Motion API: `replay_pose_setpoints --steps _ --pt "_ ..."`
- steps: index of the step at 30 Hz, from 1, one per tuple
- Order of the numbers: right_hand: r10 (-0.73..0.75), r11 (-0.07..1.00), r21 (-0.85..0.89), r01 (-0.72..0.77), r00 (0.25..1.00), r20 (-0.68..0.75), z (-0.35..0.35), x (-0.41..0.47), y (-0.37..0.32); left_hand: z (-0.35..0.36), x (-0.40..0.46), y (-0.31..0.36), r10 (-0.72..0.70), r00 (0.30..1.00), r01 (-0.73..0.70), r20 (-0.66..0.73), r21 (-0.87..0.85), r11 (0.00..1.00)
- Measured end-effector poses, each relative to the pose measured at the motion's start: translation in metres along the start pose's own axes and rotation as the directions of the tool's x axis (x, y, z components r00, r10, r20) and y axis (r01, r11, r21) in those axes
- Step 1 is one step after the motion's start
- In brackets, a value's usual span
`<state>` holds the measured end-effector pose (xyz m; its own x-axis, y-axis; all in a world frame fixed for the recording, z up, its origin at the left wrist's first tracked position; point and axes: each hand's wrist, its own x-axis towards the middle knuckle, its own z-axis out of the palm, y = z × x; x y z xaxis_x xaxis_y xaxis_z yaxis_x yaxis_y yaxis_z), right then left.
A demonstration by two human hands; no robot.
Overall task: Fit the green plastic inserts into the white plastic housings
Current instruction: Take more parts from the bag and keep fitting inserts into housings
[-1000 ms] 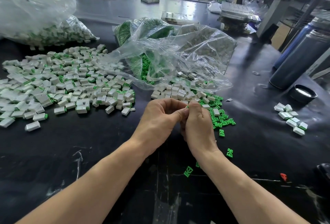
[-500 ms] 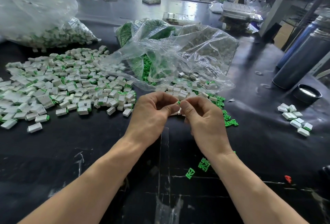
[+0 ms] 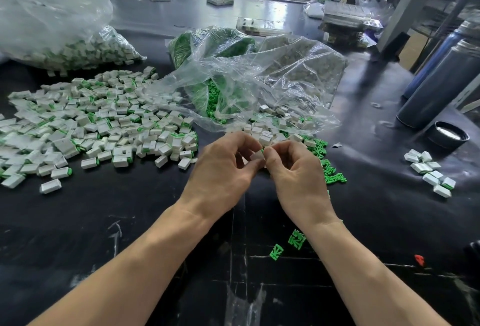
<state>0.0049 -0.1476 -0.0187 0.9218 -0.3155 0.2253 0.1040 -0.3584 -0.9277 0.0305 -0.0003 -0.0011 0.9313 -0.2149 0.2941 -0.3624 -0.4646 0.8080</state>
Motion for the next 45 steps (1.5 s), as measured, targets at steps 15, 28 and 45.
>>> replay_pose_setpoints --steps 15,28,45 --pt "0.072 0.993 -0.1 -0.06 0.99 0.124 -0.004 0.0 0.009 -0.04 0.021 -0.022 -0.066 0.978 0.18 -0.197 0.646 0.742" --pt "0.095 0.988 -0.137 -0.069 0.977 0.189 -0.007 0.0 0.007 -0.066 0.029 -0.028 -0.241 0.94 0.34 -0.242 0.734 0.588" --pt "0.074 0.982 -0.173 -0.082 0.996 -0.049 -0.021 0.011 0.002 -0.002 0.011 -0.013 0.027 0.999 -0.037 0.027 0.464 0.885"
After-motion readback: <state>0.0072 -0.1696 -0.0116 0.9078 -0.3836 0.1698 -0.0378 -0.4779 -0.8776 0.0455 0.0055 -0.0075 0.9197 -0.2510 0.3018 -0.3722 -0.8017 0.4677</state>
